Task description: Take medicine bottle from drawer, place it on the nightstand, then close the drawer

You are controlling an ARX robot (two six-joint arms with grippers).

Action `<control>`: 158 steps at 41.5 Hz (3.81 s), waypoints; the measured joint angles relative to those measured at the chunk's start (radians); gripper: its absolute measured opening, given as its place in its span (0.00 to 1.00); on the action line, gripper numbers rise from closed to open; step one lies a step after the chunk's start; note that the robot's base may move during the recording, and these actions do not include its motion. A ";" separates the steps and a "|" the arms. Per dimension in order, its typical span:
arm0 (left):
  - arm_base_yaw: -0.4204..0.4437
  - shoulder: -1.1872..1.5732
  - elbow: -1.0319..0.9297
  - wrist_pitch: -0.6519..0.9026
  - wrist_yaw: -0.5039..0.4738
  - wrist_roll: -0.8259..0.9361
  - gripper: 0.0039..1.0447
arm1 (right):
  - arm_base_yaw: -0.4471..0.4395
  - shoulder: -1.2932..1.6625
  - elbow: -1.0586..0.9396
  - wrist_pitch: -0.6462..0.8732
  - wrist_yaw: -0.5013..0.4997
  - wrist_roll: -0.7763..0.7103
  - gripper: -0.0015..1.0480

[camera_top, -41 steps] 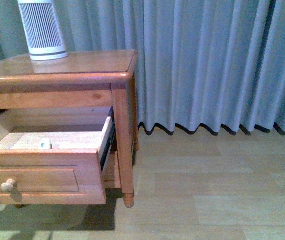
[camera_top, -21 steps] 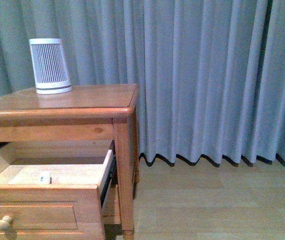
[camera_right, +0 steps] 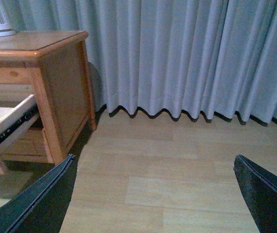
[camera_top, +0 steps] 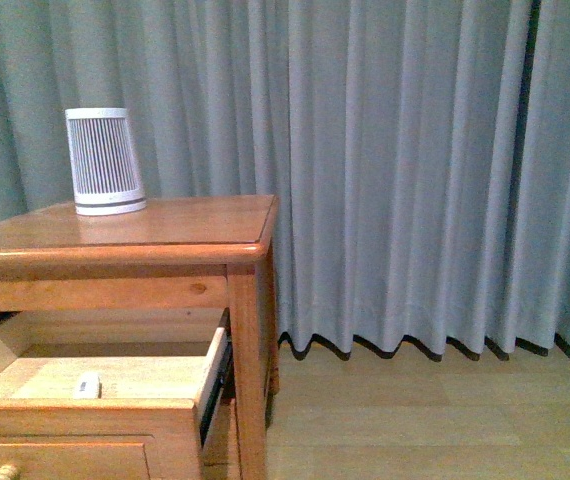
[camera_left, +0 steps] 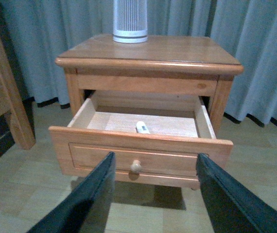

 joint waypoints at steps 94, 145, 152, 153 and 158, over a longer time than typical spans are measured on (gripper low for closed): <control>-0.006 -0.128 -0.157 0.032 -0.002 0.003 0.94 | 0.203 1.891 1.051 0.272 0.312 0.051 0.93; -0.006 -0.128 -0.157 0.032 -0.002 0.003 0.94 | 0.277 2.420 1.619 -0.058 0.293 0.104 0.46; -0.006 -0.128 -0.157 0.032 -0.002 0.003 0.94 | 0.277 2.405 1.600 -0.058 0.326 0.115 0.30; -0.006 -0.128 -0.157 0.032 -0.002 0.003 0.94 | 0.277 2.399 1.590 -0.053 0.335 0.114 0.29; -0.006 -0.128 -0.157 0.032 -0.002 0.003 0.94 | 0.278 2.365 1.533 -0.011 0.373 0.113 0.29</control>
